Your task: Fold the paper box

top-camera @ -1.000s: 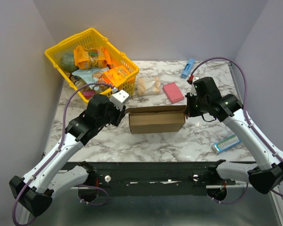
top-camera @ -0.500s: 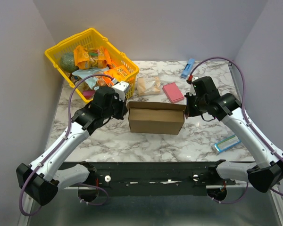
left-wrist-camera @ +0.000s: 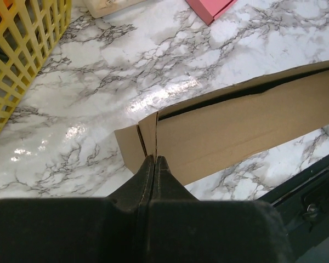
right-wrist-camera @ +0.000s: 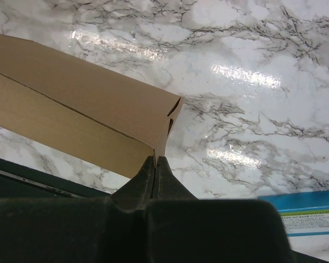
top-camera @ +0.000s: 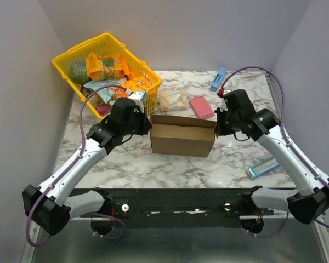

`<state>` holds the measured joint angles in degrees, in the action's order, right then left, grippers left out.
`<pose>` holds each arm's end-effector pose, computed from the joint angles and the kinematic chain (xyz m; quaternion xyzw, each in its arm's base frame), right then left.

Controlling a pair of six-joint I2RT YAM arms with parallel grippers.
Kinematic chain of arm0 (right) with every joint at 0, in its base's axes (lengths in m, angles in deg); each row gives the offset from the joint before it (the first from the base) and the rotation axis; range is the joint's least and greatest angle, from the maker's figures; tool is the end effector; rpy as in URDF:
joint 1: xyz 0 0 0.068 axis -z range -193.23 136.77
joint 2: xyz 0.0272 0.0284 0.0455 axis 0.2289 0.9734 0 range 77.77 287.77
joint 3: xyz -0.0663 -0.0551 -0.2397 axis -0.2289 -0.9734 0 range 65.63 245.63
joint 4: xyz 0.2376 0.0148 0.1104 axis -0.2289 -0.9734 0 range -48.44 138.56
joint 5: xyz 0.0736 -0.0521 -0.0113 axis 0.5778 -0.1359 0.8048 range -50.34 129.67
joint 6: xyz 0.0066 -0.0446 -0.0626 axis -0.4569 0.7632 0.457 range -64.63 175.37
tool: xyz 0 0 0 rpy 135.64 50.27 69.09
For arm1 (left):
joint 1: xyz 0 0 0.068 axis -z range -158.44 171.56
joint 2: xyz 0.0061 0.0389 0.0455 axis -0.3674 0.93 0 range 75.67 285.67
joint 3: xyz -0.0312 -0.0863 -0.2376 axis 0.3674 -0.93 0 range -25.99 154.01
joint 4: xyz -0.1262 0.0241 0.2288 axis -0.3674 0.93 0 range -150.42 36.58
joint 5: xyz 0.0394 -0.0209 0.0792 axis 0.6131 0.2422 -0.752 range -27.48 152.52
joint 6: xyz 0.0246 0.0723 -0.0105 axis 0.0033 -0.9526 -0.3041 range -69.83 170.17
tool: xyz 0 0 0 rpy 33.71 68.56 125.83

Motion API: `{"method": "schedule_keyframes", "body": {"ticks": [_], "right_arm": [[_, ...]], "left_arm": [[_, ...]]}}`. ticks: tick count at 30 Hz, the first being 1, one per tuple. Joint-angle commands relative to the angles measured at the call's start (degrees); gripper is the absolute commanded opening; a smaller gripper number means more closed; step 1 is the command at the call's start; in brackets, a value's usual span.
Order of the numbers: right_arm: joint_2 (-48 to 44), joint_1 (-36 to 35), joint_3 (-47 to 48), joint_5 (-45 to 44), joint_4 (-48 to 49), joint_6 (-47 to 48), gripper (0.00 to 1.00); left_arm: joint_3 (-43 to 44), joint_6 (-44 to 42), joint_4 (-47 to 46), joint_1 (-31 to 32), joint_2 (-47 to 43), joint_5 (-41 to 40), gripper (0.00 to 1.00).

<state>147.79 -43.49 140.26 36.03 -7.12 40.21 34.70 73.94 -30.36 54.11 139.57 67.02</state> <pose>0.2303 0.1295 0.3151 -0.1133 0.9356 0.1010 0.3188 0.2312 -0.1537 0.3034 0.0859 0.8753 -0.2545 0.4022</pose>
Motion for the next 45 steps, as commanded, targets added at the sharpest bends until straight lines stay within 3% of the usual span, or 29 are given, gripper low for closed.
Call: {"method": "schedule_keyframes", "body": {"ticks": [1, 18, 34, 45], "right_arm": [[0.03, -0.41, -1.68, 2.41, 2.24, -0.57, 0.01], [-0.23, -0.41, -1.86, 2.5, 2.24, -0.57, 0.01], [-0.23, -0.33, -1.94, 2.5, 2.33, -0.57, 0.01], [-0.15, -0.41, -1.42, 2.58, 2.6, -0.93, 0.01]], "left_arm": [[-1.01, 5.32, -5.01, 0.67, 0.7, 5.18, 0.0], [-3.82, 0.58, -3.7, 0.67, -0.62, 0.87, 0.0], [-8.48, 2.42, -6.51, 0.67, -1.23, 1.49, 0.0], [-16.92, -4.08, -10.74, 2.6, -3.96, 0.36, 0.0]]}}
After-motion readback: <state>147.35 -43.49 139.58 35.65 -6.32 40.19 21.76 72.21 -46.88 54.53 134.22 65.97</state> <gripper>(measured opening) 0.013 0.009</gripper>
